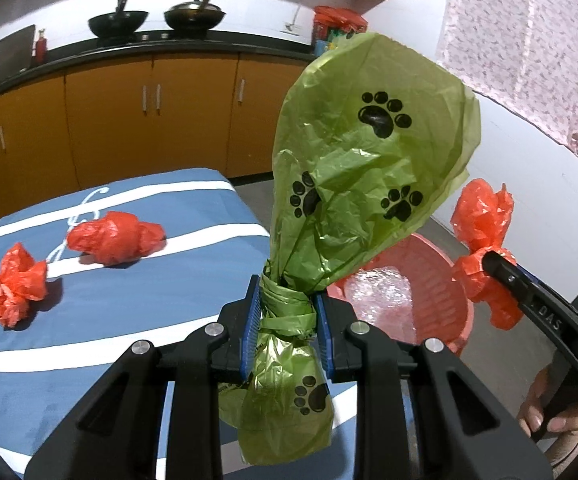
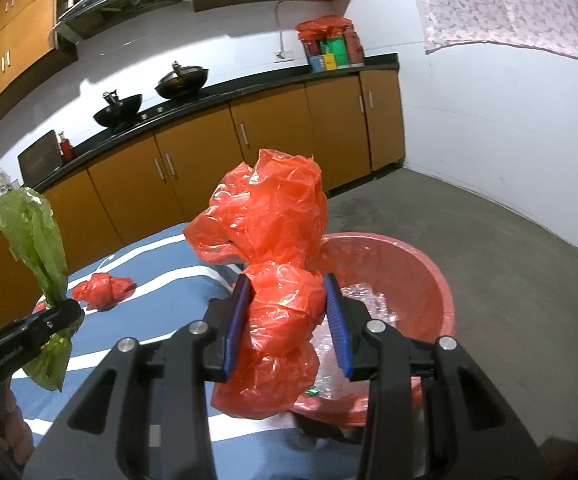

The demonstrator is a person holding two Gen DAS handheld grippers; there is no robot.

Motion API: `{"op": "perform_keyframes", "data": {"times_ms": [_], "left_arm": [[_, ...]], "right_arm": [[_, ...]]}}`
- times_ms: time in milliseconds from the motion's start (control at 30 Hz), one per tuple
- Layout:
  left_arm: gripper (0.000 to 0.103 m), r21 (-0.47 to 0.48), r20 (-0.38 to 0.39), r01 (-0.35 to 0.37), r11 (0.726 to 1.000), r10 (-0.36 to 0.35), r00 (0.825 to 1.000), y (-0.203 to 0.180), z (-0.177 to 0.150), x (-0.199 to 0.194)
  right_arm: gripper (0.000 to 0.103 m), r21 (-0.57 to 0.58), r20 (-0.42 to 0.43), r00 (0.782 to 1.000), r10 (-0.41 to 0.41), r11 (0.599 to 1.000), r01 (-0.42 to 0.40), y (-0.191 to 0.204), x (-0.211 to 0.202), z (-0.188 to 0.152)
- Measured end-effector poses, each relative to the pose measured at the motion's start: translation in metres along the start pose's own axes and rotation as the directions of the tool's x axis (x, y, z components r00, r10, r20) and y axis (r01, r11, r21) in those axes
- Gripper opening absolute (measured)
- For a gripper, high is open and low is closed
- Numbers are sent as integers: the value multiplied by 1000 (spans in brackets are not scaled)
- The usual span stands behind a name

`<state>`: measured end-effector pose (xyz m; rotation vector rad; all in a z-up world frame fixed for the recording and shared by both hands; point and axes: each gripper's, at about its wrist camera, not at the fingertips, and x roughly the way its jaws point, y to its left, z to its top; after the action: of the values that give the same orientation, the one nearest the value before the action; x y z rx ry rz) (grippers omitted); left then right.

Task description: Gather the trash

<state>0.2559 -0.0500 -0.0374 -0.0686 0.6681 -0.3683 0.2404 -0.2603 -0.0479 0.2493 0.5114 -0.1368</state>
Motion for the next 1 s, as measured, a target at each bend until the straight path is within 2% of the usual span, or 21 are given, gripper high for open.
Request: {"op": "perform_keyframes", "data": {"times_ms": [533, 1000], "left_arm": [[25, 35, -63, 134, 990, -132, 989, -53, 7, 48], [25, 113, -117, 197, 974, -184, 976, -86, 13, 94]], "right_arm": [[37, 47, -5, 997, -72, 996, 72, -33, 16, 6], [37, 86, -21, 995, -102, 991, 103, -64, 43, 9]]}}
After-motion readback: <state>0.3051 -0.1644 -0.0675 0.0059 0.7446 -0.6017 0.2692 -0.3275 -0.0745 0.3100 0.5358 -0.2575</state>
